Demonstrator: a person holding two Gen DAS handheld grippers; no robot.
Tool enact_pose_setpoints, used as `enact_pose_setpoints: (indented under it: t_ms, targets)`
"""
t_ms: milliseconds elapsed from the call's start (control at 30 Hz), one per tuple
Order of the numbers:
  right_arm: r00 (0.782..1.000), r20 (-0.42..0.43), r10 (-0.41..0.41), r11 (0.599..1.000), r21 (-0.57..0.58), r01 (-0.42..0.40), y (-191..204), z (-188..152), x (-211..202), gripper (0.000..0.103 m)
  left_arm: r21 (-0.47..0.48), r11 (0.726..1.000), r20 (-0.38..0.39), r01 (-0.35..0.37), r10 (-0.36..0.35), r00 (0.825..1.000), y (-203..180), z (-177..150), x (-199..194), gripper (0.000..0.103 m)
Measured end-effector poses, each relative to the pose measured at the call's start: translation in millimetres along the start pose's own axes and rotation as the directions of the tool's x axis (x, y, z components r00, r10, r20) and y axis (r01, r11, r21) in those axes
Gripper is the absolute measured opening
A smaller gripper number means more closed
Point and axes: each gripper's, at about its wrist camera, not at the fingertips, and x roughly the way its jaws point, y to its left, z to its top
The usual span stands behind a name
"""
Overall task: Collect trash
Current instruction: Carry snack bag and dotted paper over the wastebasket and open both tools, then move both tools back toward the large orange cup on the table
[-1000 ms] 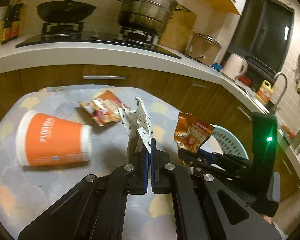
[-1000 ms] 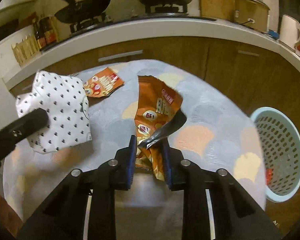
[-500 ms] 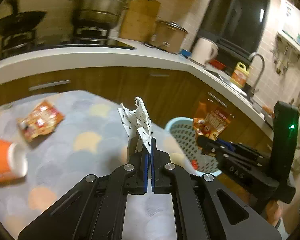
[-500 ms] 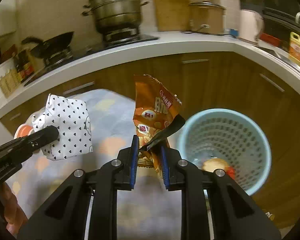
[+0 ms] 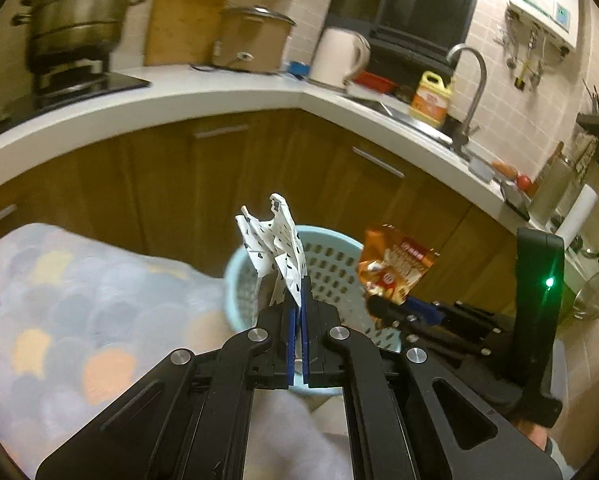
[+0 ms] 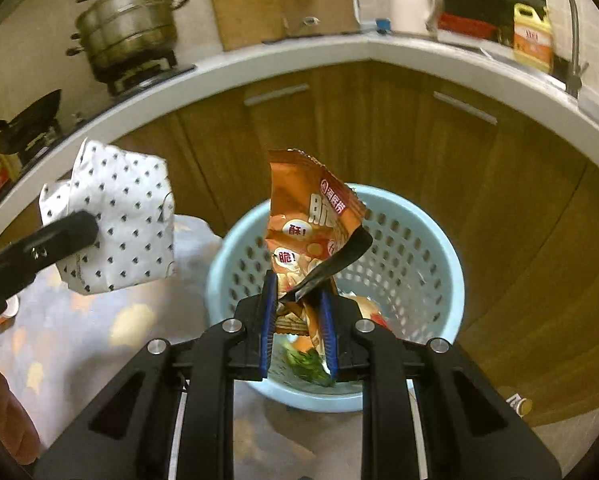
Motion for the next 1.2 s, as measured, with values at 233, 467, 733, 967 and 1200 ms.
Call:
enact_pose_setpoints:
  t_ms: [233, 467, 733, 967, 1200]
  targets:
    - [0.997, -0.073, -0.005, 0.999, 0.036, 0.007, -26.7, -10.5, 29.3, 0.019, 0.017, 0.999, -0.053, 0.027, -0.026, 0.998, -13.9, 0.8, 46.1, 0.001]
    - [0.989, -0.147, 0.009, 0.997, 0.083, 0.003, -43.2, -15.6, 50.7, 0.040, 0.044, 0.999, -0.115, -0.024, 0.029, 0.993, -15.2, -3.2, 75.4, 0.045]
    - [0.989, -0.149, 0.012, 0.994, 0.114, 0.005, -55.2, -18.4, 49.4, 0.050, 0.018, 0.999, -0.147, -0.038, 0.041, 0.988, -4.5, -9.6, 82.9, 0.045]
    - [0.990, -0.135, 0.030, 0.996, 0.092, -0.017, -43.6, -17.1, 41.9, 0.050, 0.017, 0.998, -0.124, -0.055, 0.057, 0.991, -4.9, -12.7, 67.4, 0.045]
    - [0.992, -0.092, 0.082, 0.996, 0.043, -0.079, -13.0, -9.0, 25.5, 0.050, -0.028, 0.994, -0.068, -0.102, 0.100, 0.993, 11.9, -23.1, 25.1, 0.048]
